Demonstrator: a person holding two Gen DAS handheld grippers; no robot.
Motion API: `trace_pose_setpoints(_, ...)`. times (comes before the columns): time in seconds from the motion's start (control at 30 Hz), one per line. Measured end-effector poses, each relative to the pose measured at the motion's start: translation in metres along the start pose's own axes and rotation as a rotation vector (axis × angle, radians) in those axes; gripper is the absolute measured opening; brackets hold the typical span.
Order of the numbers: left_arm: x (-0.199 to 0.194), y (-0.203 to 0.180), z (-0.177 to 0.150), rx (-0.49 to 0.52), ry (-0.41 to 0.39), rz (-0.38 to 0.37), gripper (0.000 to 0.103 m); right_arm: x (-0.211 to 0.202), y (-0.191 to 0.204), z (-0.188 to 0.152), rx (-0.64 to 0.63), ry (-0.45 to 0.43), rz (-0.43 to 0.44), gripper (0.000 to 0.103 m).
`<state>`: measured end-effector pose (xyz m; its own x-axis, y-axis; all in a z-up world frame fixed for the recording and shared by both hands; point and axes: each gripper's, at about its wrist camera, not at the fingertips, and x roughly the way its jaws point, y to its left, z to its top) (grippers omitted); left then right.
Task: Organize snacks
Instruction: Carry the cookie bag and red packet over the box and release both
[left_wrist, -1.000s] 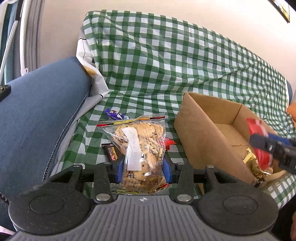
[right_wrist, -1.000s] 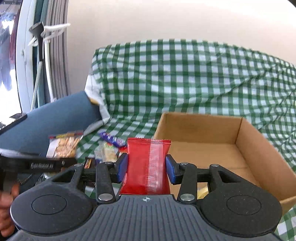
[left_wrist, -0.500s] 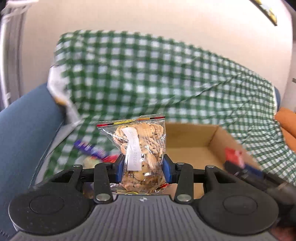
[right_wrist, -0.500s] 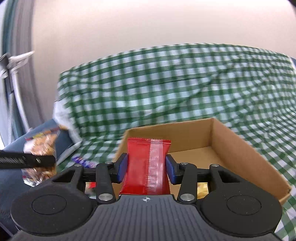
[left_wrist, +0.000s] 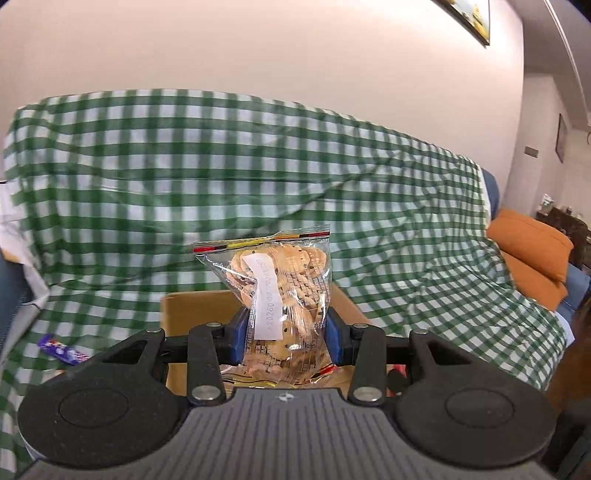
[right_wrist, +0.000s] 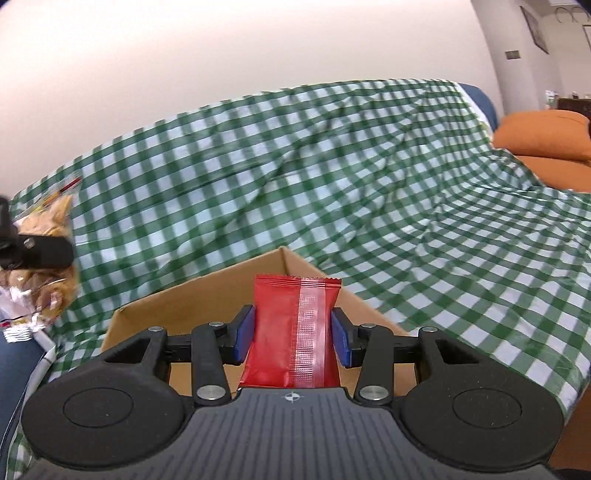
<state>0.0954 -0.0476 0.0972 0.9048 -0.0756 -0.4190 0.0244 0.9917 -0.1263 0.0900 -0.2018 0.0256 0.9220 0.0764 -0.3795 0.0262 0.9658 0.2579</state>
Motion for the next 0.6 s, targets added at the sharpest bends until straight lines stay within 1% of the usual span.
trace_pose_setpoints(0.23,0.012,-0.0087,0.0001,-0.068,0.041,-0.042,0.046,0.002,-0.0044,0.0029,0.015,-0.011,-0.017,0.046)
trace_pose_setpoints(0.37,0.0116,-0.0106,0.0005,-0.064,0.044,-0.045,0.046,-0.0015,-0.0043,0.005,0.011,-0.027,-0.019,0.046)
trace_pose_setpoints(0.6,0.0096,-0.0096,-0.0009,-0.064,0.049,-0.047,0.046,-0.0017,-0.0031,0.0043,0.008,-0.029,-0.021,0.046)
